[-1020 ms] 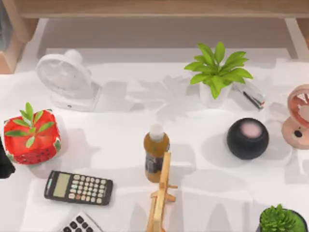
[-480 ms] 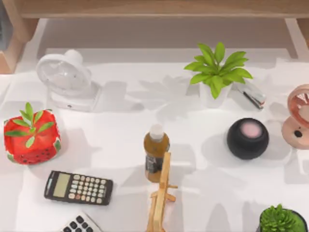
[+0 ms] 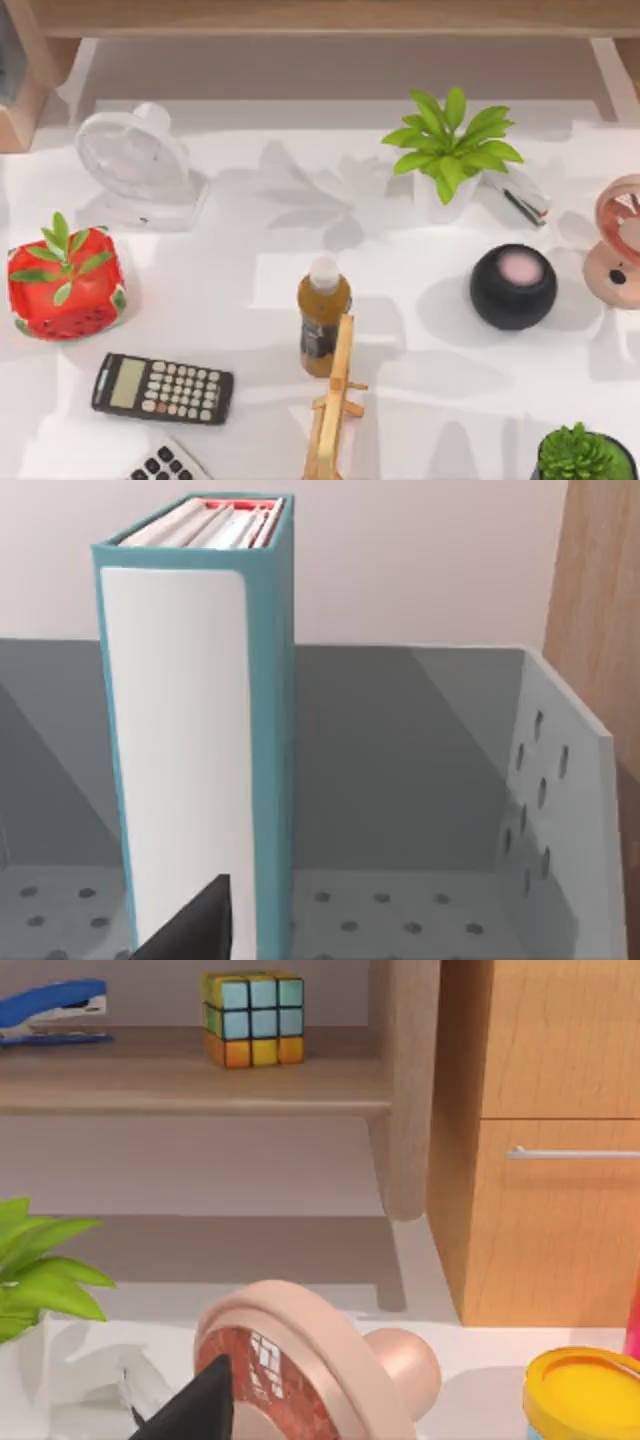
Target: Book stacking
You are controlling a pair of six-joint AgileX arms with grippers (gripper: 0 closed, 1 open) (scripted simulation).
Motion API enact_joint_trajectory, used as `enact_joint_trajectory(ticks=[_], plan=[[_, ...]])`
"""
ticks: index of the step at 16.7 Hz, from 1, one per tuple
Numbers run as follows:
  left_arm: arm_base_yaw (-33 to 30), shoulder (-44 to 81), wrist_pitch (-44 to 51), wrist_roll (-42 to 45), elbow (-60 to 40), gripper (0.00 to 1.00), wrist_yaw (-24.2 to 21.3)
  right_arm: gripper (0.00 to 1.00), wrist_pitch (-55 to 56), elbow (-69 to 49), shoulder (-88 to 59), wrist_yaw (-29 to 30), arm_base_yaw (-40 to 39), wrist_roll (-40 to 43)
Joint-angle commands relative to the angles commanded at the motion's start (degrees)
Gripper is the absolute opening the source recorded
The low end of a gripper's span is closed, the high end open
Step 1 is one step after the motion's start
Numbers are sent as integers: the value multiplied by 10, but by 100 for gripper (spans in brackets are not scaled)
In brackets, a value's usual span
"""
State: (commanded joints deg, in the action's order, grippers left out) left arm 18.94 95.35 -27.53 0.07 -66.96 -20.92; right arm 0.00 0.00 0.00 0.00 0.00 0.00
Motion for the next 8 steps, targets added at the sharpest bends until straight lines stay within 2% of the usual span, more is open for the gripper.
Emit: enact_joint_trajectory(ticks=[4,8], plan=[[30,151,-44,0,-106,100,-33,100,0,0,0,0,0,0],[42,206,-61,0,-147,100,-45,100,0,0,0,0,0,0]])
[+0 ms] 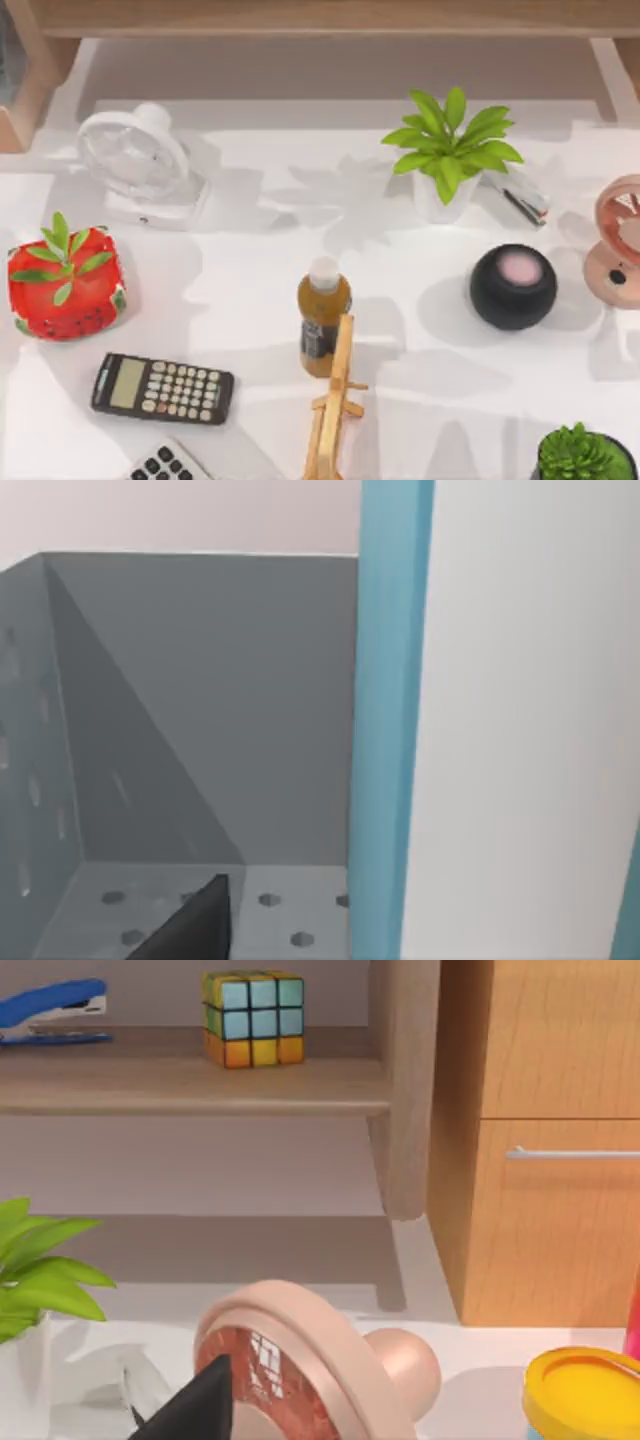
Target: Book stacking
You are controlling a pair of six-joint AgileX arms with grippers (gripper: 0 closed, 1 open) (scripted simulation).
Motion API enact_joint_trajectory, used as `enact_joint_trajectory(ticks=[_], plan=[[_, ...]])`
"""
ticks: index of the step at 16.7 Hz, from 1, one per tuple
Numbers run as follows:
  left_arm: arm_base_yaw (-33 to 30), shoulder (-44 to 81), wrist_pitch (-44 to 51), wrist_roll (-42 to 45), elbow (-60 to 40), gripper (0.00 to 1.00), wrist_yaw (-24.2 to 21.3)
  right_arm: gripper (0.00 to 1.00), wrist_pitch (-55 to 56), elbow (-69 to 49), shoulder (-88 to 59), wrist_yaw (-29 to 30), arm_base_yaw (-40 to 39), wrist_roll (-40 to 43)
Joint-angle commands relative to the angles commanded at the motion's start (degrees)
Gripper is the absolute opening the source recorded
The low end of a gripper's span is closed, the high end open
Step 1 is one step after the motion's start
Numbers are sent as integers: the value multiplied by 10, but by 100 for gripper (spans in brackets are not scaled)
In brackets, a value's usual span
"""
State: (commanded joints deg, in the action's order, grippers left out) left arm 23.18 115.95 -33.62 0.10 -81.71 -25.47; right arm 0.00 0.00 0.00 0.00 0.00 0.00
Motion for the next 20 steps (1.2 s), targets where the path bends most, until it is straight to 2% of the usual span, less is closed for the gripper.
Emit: enact_joint_trajectory(ticks=[5,12,16,20], plan=[[-3,0,1,0,1,100,2,100,0,0,0,0,0,0],[-15,53,27,-1,-81,100,14,100,0,0,0,0,0,0],[-16,57,30,-1,-87,100,15,100,0,0,0,0,0,0],[-16,57,30,-1,-87,70,15,100,0,0,0,0,0,0]])
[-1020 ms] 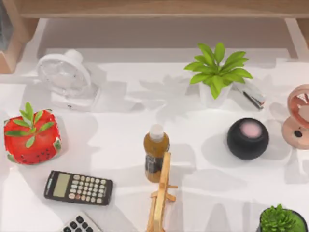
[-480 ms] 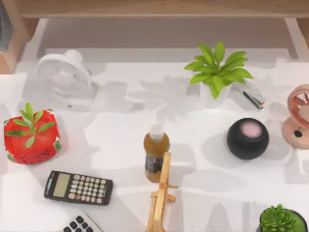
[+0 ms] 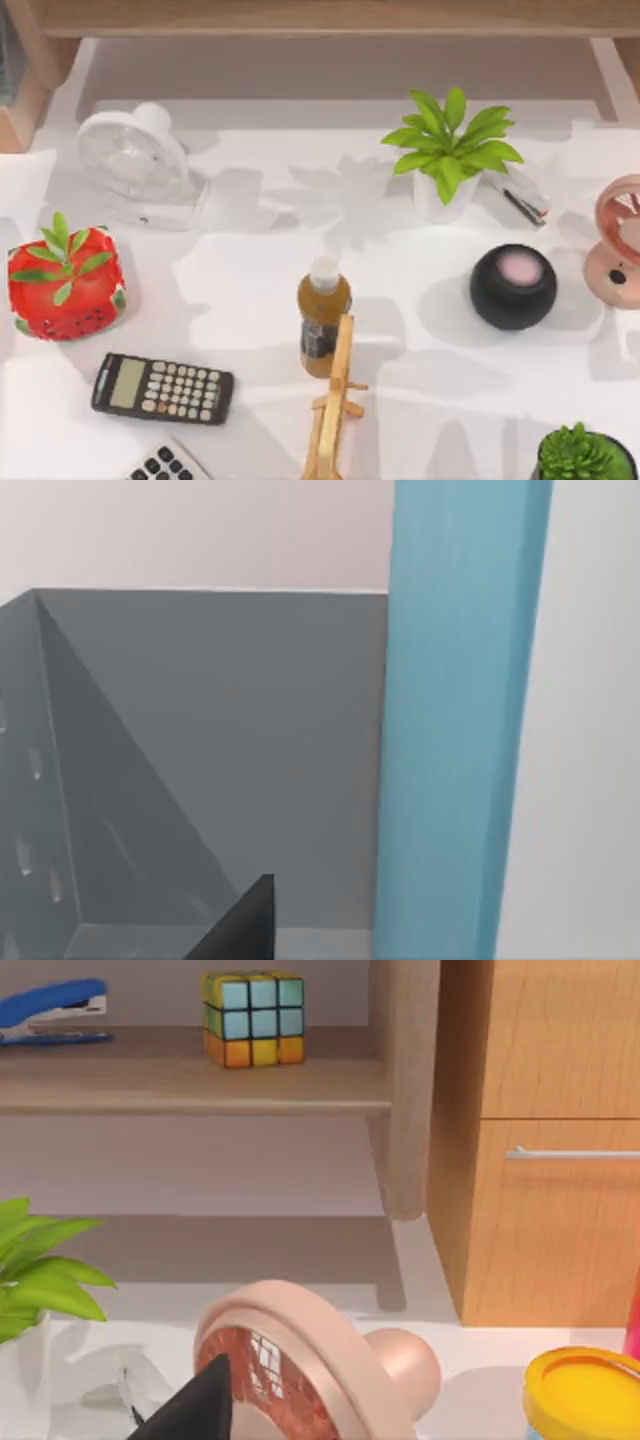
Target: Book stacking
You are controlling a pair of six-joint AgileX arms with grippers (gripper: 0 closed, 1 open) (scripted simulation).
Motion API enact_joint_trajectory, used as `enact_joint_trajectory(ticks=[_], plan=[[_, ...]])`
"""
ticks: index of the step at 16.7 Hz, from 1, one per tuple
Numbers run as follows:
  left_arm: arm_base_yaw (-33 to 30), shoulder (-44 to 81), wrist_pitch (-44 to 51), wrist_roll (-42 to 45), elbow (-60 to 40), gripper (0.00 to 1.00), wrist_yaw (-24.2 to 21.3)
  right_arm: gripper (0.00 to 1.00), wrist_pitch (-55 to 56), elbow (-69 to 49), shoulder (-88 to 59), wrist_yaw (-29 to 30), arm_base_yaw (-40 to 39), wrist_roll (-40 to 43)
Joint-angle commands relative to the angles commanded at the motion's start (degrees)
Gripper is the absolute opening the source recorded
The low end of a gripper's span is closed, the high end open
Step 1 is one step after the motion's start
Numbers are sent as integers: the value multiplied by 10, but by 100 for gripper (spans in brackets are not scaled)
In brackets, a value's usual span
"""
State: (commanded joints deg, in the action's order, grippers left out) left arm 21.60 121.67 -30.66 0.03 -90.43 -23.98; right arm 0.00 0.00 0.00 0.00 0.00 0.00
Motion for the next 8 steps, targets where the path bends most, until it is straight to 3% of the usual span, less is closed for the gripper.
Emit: enact_joint_trajectory(ticks=[8], plan=[[0,0,0,0,0,10,0,100,0,0,0,0,0,0]])
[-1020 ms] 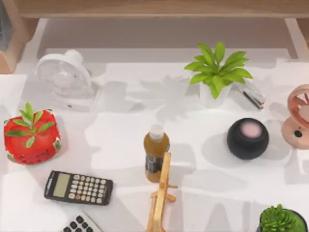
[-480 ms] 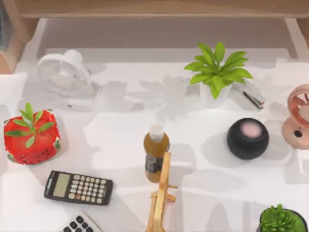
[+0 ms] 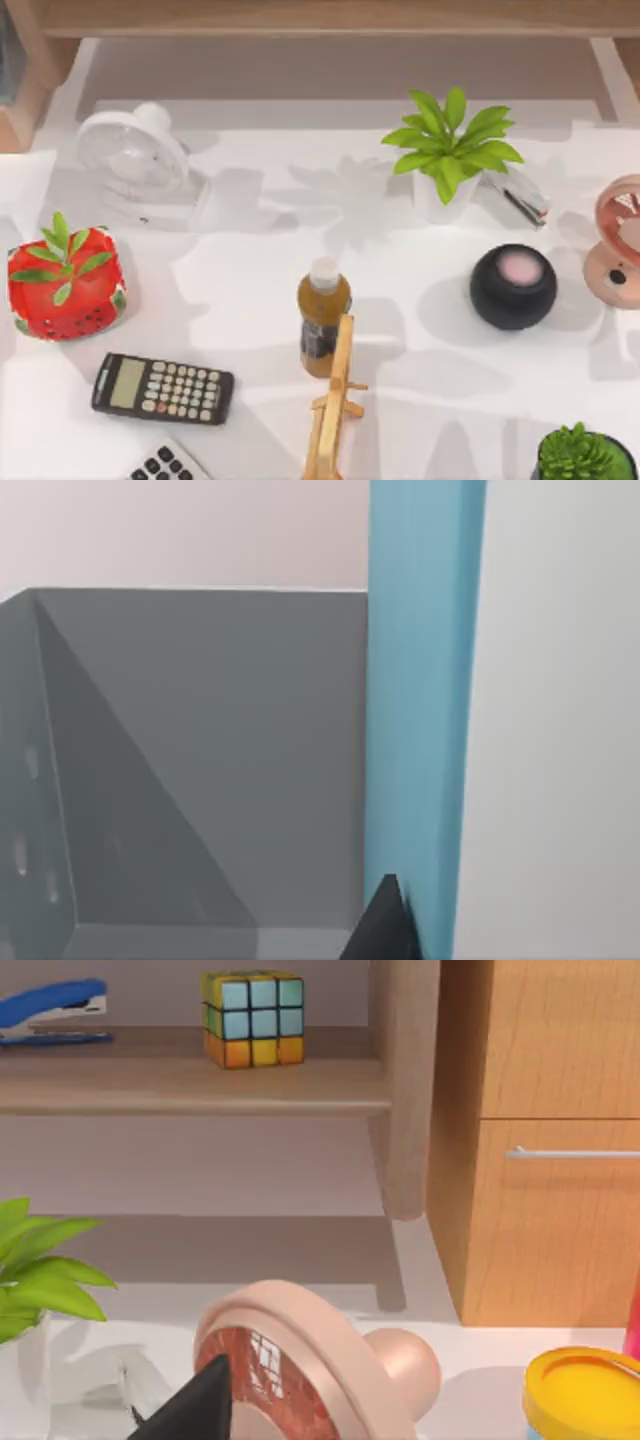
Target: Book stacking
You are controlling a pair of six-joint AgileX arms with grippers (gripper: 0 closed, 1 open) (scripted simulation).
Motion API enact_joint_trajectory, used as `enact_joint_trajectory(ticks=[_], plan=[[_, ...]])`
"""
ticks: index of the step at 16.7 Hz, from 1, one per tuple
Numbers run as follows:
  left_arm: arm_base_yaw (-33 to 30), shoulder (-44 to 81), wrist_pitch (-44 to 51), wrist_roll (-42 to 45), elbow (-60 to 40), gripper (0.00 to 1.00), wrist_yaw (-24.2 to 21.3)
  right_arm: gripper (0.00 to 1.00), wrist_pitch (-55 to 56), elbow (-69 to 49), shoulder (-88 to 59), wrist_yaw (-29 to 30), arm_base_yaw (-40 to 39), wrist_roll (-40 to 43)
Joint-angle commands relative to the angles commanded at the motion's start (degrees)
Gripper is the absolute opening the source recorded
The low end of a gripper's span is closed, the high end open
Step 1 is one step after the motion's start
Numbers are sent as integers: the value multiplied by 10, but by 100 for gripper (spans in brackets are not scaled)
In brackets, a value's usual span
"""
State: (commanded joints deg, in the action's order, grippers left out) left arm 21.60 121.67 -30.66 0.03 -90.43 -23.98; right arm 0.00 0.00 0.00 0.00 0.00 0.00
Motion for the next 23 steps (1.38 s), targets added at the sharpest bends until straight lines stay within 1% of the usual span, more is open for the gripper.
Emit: enact_joint_trajectory(ticks=[1,2,20,23], plan=[[0,0,0,0,0,2,0,100,0,0,0,0,0,0],[0,0,0,0,0,0,0,100,0,0,0,0,0,0],[4,-25,9,2,15,0,-4,100,0,0,0,0,0,0],[7,-46,10,35,25,0,-12,100,0,0,0,0,0,0]])
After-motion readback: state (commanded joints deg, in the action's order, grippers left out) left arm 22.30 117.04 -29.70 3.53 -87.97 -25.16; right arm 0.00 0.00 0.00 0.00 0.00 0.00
